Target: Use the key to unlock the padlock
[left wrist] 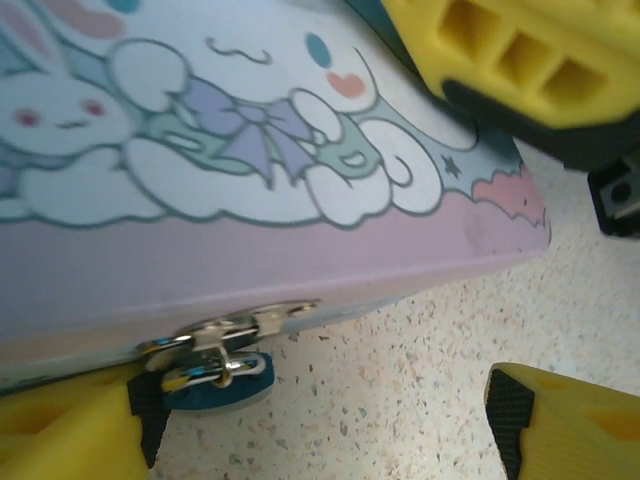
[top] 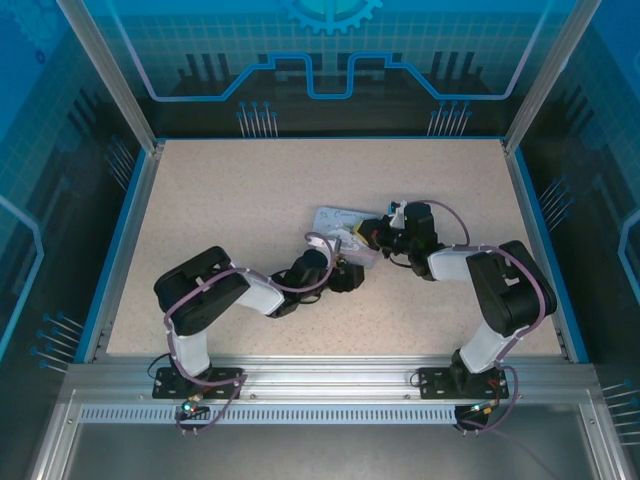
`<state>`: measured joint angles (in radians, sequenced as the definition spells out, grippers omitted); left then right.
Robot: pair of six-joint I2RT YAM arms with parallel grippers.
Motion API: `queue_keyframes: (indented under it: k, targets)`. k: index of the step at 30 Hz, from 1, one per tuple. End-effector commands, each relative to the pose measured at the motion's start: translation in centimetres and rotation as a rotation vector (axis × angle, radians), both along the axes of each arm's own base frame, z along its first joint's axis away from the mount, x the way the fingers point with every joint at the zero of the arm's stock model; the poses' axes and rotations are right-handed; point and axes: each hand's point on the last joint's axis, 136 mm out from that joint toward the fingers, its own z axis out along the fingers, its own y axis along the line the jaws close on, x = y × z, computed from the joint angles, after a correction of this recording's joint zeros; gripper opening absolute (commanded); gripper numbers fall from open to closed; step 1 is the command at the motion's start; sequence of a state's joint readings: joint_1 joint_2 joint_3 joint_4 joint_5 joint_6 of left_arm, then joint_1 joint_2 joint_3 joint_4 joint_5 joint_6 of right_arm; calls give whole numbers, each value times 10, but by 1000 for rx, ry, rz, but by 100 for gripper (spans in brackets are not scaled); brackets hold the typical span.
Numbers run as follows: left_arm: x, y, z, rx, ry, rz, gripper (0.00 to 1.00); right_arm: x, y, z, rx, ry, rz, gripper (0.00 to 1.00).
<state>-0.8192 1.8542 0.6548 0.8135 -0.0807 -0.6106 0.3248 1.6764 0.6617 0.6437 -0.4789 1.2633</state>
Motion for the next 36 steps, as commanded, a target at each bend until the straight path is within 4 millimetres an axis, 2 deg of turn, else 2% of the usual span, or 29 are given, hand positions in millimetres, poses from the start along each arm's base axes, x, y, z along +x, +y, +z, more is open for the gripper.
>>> queue_keyframes:
  k: [1, 12, 24, 31, 36]
  targets:
    - [4, -4, 13, -111, 18, 11, 82, 7, -4, 4, -2, -16, -9, 0]
    - [1, -3, -2, -97, 49, 9, 66, 9, -4, 6, 1, -16, -8, 0]
    - [-2, -11, 18, -181, 17, 23, 64, 7, -4, 4, -1, -14, -9, 0]
    - [2, -8, 12, -233, 48, 78, 60, 7, -4, 3, 0, -12, -11, 0]
    - [0, -13, 2, -184, 65, 74, 59, 7, -4, 3, 2, -11, -11, 0]
